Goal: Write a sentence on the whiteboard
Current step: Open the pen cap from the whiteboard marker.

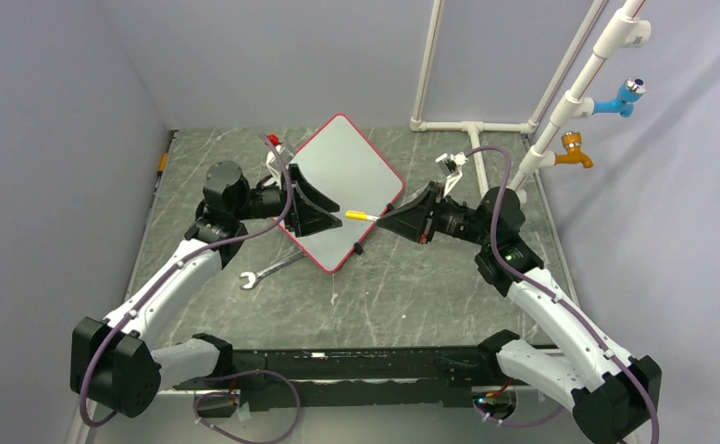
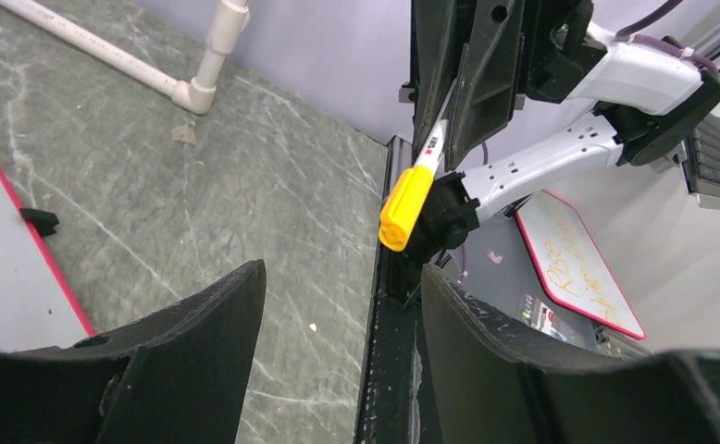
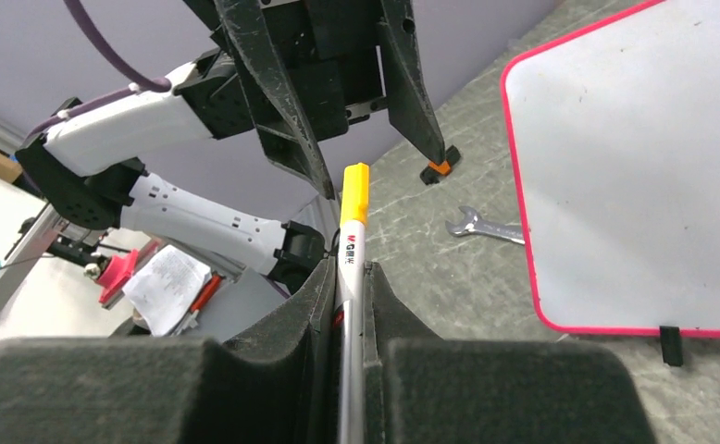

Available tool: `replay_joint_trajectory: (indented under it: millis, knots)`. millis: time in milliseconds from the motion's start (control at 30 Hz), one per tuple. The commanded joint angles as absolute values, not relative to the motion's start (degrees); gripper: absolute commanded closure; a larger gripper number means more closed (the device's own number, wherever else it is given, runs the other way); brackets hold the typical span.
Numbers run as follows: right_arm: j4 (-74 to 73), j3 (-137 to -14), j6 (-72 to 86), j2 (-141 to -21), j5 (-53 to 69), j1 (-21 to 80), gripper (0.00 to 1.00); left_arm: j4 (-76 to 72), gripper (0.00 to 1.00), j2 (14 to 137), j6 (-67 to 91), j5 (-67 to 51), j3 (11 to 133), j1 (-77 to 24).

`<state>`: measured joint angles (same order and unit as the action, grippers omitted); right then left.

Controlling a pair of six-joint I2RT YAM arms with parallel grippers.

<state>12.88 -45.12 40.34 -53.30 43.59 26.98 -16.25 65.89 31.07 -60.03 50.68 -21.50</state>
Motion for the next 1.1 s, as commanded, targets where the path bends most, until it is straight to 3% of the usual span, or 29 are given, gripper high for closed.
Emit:
replay_joint_trajectory:
  millis: [0,400,867,1067]
  knots:
    - [18.50,-44.84,40.97,-53.33,46.06,26.85,1.00,-25.54,0.34,66.96,35.75,-61.39,50.95,-22.60]
    - [17.68,-45.27,40.25,-53.88,47.31,26.80,1.00,-30.86,0.45,69.43,39.12,-58.58,51.62,-26.98]
    - [18.19,-44.91,40.25,-54.34,48.55,26.83,1.00,-31.61,0.52,70.47,39.92,-58.70,52.47,-27.70]
    - [17.98,-45.74,39.82,-55.22,49.39,26.79,1.00,-33.70,0.65,71.17,41.17,-58.88,51.97,-28.20]
